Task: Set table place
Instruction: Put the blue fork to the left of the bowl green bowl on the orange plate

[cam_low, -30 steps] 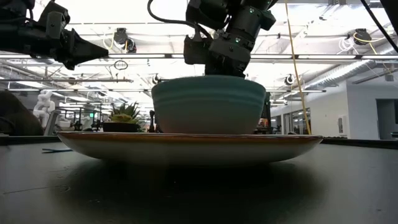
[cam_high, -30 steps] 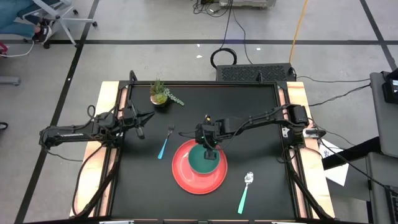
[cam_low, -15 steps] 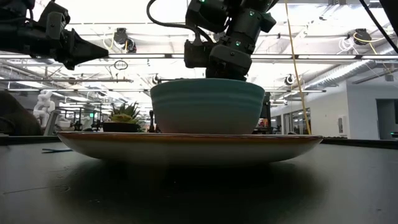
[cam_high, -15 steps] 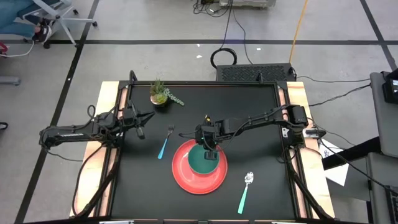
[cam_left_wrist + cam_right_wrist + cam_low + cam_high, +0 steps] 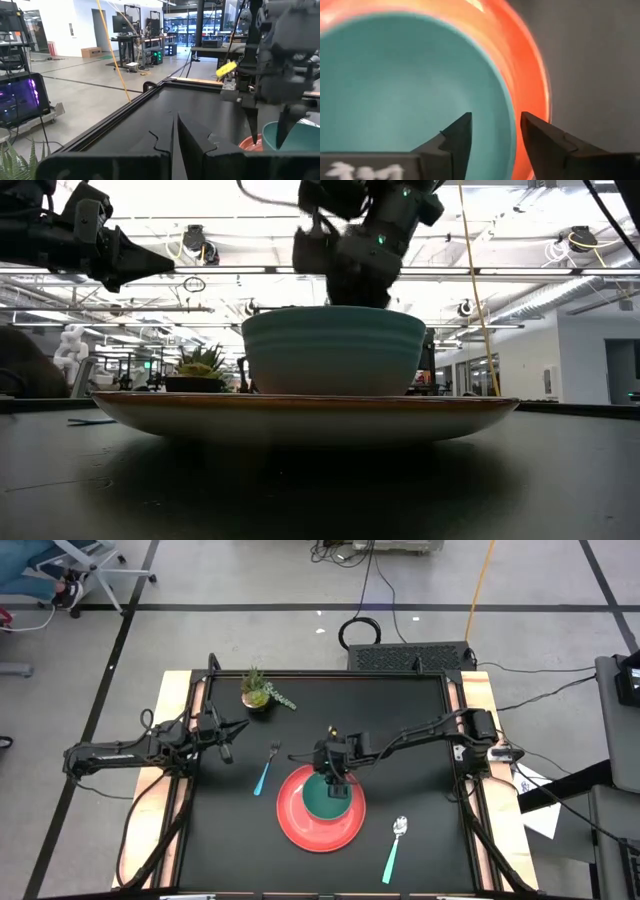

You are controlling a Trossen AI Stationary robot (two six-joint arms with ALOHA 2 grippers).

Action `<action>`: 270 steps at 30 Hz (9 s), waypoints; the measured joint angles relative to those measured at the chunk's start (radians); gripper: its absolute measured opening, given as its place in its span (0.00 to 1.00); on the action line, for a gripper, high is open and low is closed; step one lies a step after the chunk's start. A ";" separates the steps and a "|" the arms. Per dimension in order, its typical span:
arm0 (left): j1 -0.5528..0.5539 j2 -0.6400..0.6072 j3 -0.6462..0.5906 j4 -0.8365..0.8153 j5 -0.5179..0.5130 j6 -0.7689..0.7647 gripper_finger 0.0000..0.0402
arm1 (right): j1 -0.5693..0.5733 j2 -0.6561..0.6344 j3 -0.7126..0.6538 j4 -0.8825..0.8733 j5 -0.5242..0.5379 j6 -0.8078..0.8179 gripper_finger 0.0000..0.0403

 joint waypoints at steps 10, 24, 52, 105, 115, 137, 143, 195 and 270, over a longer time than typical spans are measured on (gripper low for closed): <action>0.000 0.000 0.000 0.000 0.000 0.000 0.08 | -0.013 -0.214 0.002 0.034 0.000 -0.116 0.48; 0.000 0.000 0.000 0.000 0.000 0.027 0.08 | -0.044 -0.545 -0.248 0.136 0.060 -0.238 0.02; 0.000 0.000 0.000 -0.008 0.000 0.029 0.08 | -0.144 -0.999 -0.931 0.792 -0.077 -0.219 0.01; 0.000 0.000 0.000 0.025 -0.021 0.234 0.08 | -0.291 -1.165 -1.381 1.269 -0.267 -0.050 0.01; 0.000 0.000 0.000 0.086 -0.021 0.234 0.08 | -0.295 -1.164 -1.382 1.263 -0.369 -0.048 0.01; 0.000 0.000 0.000 0.117 -0.012 0.167 0.08 | -0.300 -1.160 -1.383 1.303 -0.341 -0.131 0.01; 0.000 0.000 0.000 -0.059 -0.008 -0.098 0.08 | -0.300 -1.160 -1.383 1.261 -0.341 -0.138 0.01; -0.089 0.674 0.218 -0.268 0.228 -0.684 0.38 | -0.300 -1.160 -1.384 1.249 -0.341 -0.071 0.01; -0.002 1.430 0.679 -0.697 0.335 -0.660 0.55 | -0.299 -1.148 -1.384 1.239 -0.341 -0.050 0.01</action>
